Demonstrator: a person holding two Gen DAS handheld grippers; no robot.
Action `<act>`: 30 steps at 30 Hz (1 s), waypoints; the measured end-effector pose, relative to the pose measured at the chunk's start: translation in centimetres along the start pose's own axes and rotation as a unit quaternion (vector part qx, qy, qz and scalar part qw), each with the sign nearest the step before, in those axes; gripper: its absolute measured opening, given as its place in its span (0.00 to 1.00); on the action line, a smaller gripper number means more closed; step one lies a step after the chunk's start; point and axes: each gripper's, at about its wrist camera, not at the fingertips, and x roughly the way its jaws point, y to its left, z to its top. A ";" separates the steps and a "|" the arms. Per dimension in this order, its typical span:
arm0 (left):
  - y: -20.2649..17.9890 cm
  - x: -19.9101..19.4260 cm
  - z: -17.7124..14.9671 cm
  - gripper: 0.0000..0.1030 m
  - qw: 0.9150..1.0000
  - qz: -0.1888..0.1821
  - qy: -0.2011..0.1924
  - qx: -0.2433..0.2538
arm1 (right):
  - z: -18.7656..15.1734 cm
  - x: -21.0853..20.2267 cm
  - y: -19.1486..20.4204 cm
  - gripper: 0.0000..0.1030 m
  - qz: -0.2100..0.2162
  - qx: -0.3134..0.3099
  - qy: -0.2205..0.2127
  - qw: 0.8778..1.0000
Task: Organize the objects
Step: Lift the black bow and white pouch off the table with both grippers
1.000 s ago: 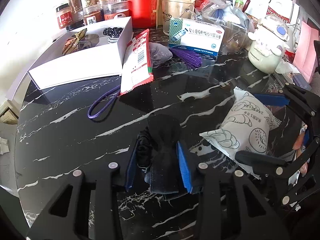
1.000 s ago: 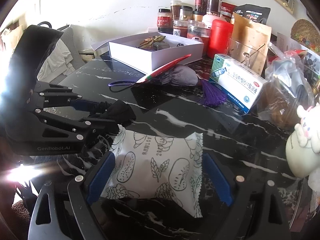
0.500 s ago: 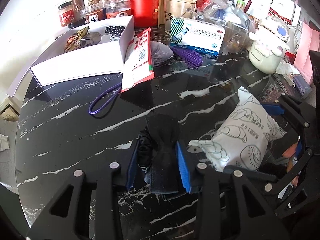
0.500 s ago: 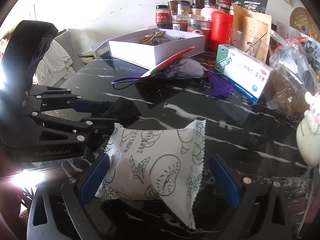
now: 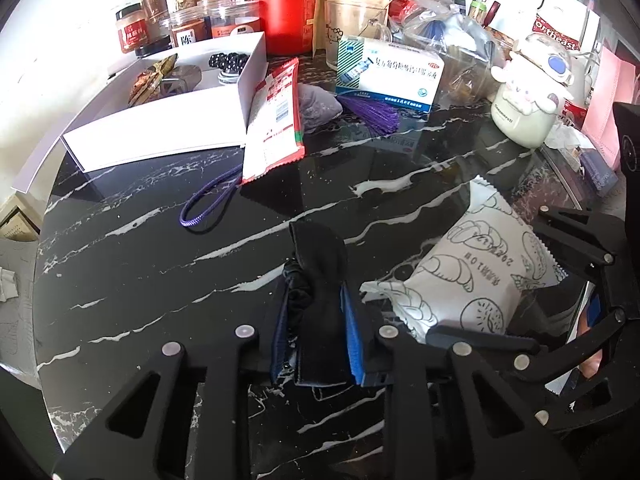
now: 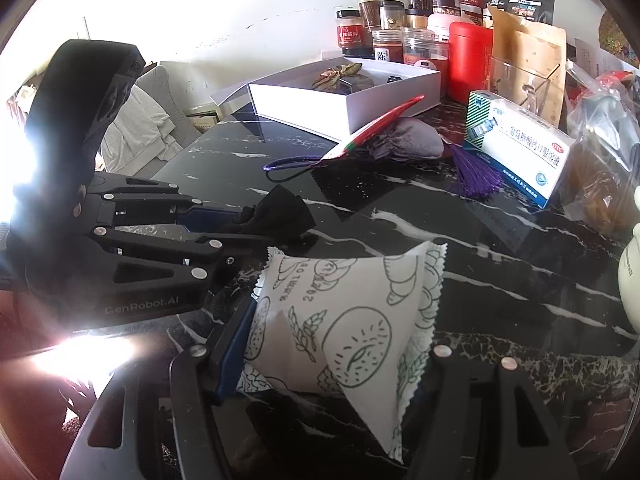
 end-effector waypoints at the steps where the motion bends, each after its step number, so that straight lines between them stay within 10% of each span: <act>1: 0.0 -0.4 0.1 0.23 1.000 0.001 -0.003 0.001 | 0.0 -0.1 0.1 0.62 0.000 0.000 -0.001 1.000; 30: 1.6 -7.6 3.7 0.23 0.999 0.026 -0.044 -0.005 | 4.0 -5.1 1.0 0.61 0.005 -0.009 -0.046 0.999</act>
